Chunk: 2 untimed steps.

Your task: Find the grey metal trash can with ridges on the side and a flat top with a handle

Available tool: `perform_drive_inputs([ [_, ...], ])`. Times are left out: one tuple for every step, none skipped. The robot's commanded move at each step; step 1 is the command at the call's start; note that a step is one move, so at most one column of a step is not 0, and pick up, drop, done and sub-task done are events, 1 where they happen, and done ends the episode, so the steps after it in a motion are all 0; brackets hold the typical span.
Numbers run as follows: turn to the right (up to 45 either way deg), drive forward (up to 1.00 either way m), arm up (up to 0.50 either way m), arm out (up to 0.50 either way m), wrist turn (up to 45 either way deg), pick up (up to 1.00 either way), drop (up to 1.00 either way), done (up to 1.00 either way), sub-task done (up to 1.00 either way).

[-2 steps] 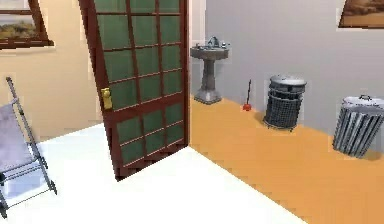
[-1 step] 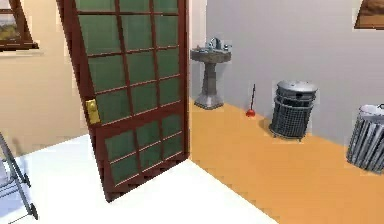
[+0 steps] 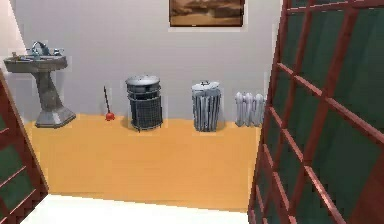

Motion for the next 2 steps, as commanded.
perform_drive_inputs([
  [0.0,1.0,0.0,0.0,0.0,0.0,0.0,0.0,0.0],
  [3.0,0.0,0.0,0.0,0.0,0.0,0.0,0.0,0.0],
])
